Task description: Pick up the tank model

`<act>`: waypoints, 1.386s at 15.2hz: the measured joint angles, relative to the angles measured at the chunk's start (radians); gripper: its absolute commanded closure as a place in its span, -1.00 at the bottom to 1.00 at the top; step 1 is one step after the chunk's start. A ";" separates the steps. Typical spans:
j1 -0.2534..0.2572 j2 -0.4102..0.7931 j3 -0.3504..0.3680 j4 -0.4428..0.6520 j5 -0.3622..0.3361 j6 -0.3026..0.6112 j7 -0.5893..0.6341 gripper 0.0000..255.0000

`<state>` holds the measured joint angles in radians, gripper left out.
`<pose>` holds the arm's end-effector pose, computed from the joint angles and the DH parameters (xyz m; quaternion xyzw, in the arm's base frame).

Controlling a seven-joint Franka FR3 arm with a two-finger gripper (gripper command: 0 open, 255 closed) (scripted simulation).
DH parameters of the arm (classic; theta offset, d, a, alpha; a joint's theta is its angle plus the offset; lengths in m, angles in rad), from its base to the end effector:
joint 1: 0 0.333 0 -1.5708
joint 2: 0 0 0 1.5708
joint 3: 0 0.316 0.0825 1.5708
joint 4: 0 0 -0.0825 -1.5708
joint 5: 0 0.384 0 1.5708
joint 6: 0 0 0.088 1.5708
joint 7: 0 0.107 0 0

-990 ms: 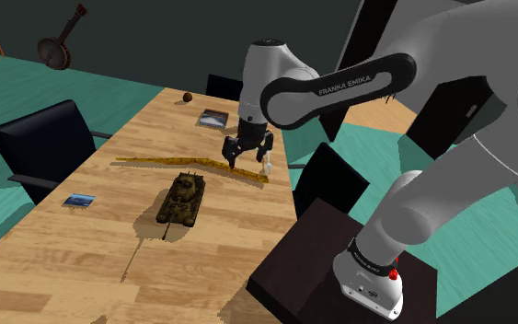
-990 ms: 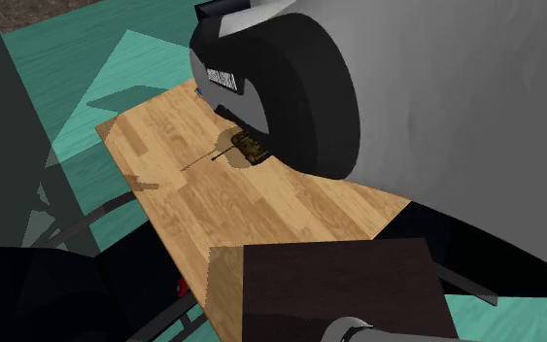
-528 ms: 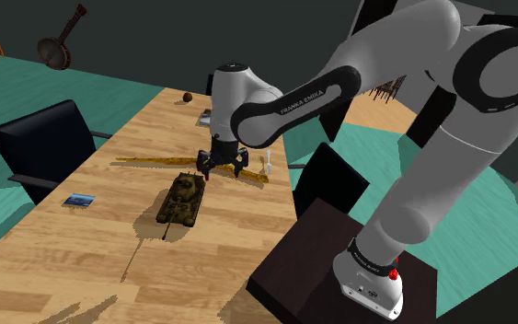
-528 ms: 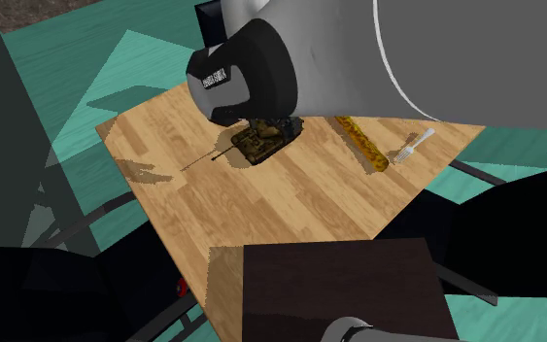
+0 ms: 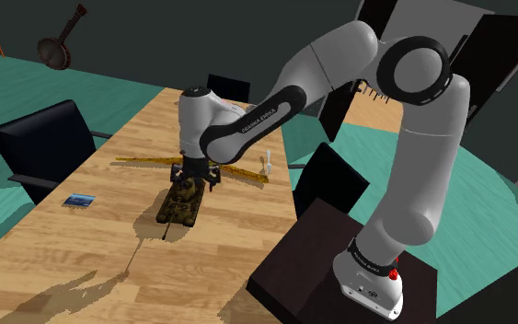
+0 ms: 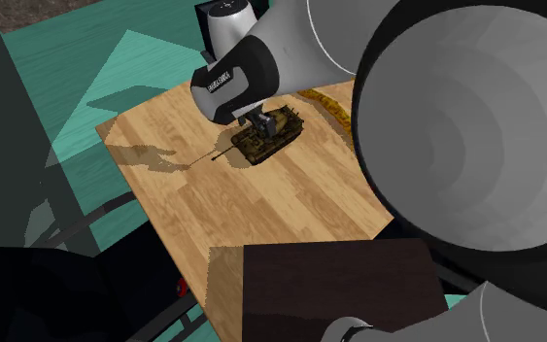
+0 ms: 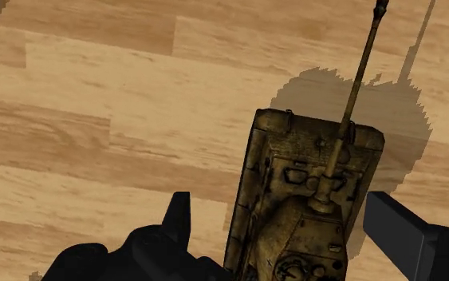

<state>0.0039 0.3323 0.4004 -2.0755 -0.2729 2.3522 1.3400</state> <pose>0.5395 0.2218 0.2778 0.9284 -0.3702 0.0182 0.0276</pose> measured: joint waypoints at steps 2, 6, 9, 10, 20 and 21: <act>0.026 0.078 -0.022 0.072 -0.025 -0.001 0.061 -1.00; 0.078 0.236 -0.068 0.222 -0.056 0.000 0.166 -1.00; 0.101 0.297 -0.084 0.282 -0.066 0.000 0.196 -1.00; 0.104 0.309 -0.088 0.289 -0.069 0.005 0.200 -1.00; 0.118 0.365 -0.107 0.299 -0.091 0.051 0.217 1.00; 0.118 0.365 -0.107 0.300 -0.091 0.051 0.217 1.00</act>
<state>0.1215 0.6977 0.2937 -1.7758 -0.3640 2.4032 1.5570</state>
